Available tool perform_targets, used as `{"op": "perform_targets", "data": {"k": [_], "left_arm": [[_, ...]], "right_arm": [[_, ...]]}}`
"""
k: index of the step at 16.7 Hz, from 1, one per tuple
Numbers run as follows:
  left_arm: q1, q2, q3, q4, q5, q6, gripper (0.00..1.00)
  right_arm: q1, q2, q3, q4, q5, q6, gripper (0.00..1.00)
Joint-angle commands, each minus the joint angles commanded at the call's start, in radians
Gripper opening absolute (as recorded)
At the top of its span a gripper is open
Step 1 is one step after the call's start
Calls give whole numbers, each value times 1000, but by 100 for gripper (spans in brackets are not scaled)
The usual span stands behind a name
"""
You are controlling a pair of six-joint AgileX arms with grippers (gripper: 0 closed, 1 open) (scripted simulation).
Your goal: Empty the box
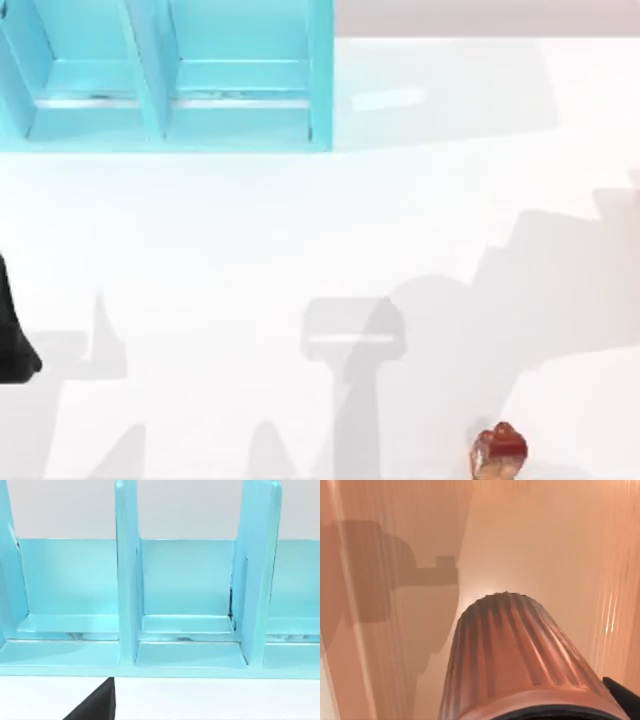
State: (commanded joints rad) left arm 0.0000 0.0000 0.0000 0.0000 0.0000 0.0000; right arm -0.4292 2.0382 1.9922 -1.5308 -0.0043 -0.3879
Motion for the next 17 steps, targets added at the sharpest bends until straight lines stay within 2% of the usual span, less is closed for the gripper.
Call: {"op": "perform_targets", "data": {"k": [4, 13, 17], "left_arm": [[0, 0, 0, 0, 0, 0, 100], [0, 0, 0, 0, 0, 0, 100], [0, 0, 0, 0, 0, 0, 100]], "right_arm": [[150, -47, -127, 73, 11, 150, 0], [771, -253, -642, 361, 50, 767, 0], [876, -306, -744, 430, 60, 871, 0]]}}
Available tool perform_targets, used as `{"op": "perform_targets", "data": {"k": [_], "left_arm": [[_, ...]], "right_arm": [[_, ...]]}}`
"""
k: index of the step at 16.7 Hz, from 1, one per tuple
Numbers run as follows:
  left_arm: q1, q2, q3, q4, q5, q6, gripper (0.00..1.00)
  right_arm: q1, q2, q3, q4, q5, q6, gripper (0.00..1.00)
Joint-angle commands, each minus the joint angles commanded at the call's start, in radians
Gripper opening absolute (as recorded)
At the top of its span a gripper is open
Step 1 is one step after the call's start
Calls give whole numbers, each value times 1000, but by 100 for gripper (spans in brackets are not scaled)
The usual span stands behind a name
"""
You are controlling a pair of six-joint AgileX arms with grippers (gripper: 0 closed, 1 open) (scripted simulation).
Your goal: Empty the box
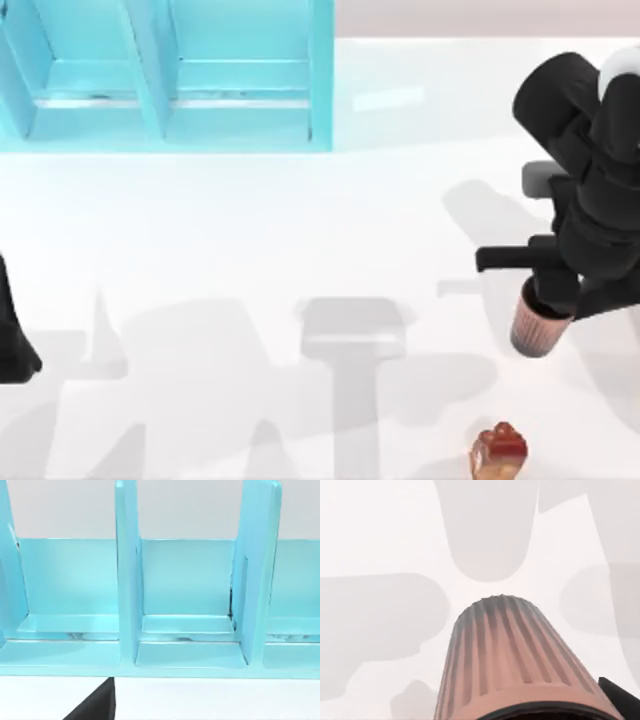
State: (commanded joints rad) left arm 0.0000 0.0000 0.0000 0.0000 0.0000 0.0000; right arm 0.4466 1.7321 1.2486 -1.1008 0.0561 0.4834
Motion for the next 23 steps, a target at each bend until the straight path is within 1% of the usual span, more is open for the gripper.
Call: {"op": "perform_targets", "data": {"k": [5, 11, 15, 23], "left_arm": [[0, 0, 0, 0, 0, 0, 100], [0, 0, 0, 0, 0, 0, 100], [0, 0, 0, 0, 0, 0, 100], [0, 0, 0, 0, 0, 0, 100]], "right_arm": [[-2, 8, -3, 2, -3, 2, 0], [9, 56, -103, 162, 0, 10, 0], [10, 62, -113, 175, 0, 11, 0], [10, 62, -113, 175, 0, 11, 60]]}}
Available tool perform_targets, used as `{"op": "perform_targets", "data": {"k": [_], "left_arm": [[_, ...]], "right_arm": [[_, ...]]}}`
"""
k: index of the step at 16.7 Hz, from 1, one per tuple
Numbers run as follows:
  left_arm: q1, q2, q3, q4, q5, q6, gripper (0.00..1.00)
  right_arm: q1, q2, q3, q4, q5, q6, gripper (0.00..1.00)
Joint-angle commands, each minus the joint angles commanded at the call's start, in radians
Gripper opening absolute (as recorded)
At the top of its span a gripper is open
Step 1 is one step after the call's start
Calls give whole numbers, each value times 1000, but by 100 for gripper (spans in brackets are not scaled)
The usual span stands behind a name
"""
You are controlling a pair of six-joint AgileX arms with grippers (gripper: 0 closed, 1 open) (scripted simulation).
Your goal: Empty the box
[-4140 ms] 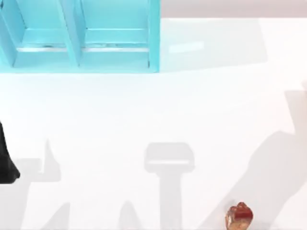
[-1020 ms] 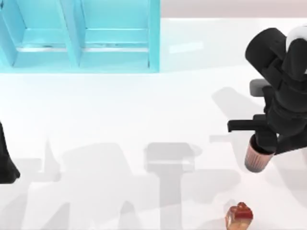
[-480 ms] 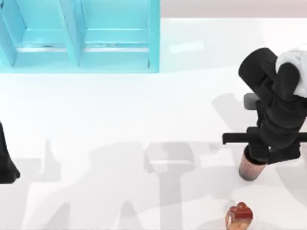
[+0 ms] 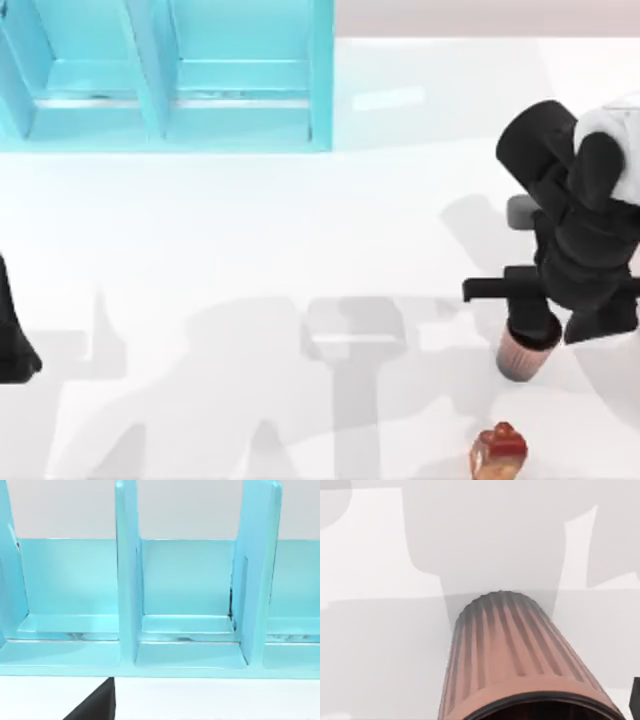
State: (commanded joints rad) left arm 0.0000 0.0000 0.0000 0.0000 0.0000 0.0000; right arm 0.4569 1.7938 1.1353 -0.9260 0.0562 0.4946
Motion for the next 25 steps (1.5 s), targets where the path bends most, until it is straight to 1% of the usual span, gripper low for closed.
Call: {"op": "perform_targets", "data": {"k": [5, 6, 16, 18, 23, 25], "left_arm": [[0, 0, 0, 0, 0, 0, 100], [0, 0, 0, 0, 0, 0, 100], [0, 0, 0, 0, 0, 0, 100], [0, 0, 0, 0, 0, 0, 100], [0, 0, 0, 0, 0, 0, 100], [0, 0, 0, 0, 0, 0, 100]], "right_arm": [[0, 0, 0, 0, 0, 0, 98], [0, 0, 0, 0, 0, 0, 100], [-1, -2, 17, -17, 0, 1, 100], [-1, -11, 69, -76, 1, 1, 100], [-3, -60, 247, -324, 0, -2, 100], [-5, -78, 296, -379, 0, -4, 100]]}}
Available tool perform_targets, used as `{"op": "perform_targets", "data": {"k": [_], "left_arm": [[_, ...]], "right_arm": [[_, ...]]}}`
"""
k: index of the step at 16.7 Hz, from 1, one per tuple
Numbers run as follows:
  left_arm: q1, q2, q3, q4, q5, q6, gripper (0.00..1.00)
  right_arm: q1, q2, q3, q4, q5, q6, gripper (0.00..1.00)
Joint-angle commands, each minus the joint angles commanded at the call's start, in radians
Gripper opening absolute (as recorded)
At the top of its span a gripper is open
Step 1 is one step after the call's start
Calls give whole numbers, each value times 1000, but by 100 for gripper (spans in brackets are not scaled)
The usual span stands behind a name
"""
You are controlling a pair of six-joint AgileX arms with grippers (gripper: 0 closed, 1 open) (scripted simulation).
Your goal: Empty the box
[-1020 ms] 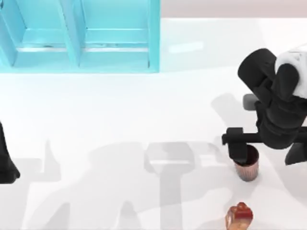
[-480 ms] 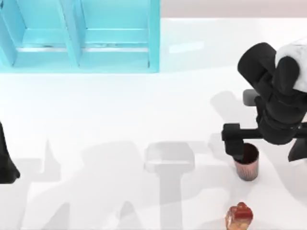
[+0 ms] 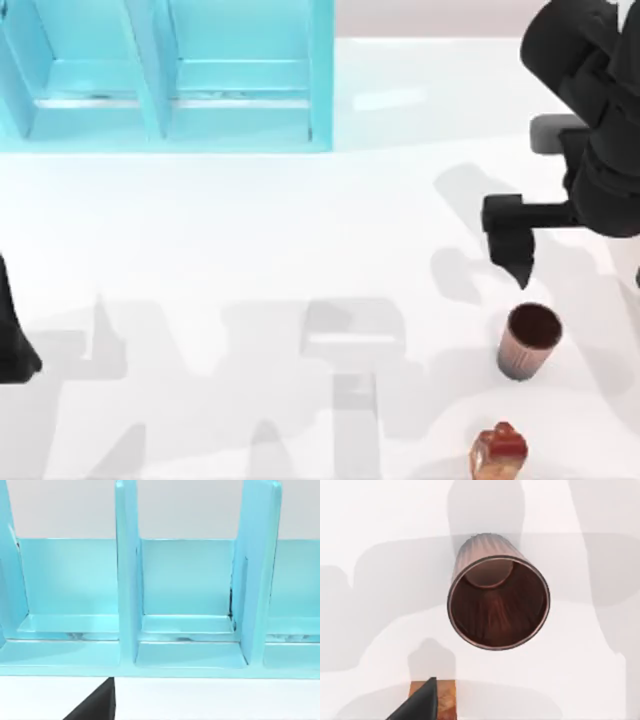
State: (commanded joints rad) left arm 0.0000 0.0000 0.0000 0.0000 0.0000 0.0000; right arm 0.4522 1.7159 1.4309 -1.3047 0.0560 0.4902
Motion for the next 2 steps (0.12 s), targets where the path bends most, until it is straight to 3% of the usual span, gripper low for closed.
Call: {"op": "perform_targets", "data": {"k": [2], "left_arm": [[0, 0, 0, 0, 0, 0, 100]], "right_arm": [[-1, -7, 12, -13, 0, -1, 100]]}}
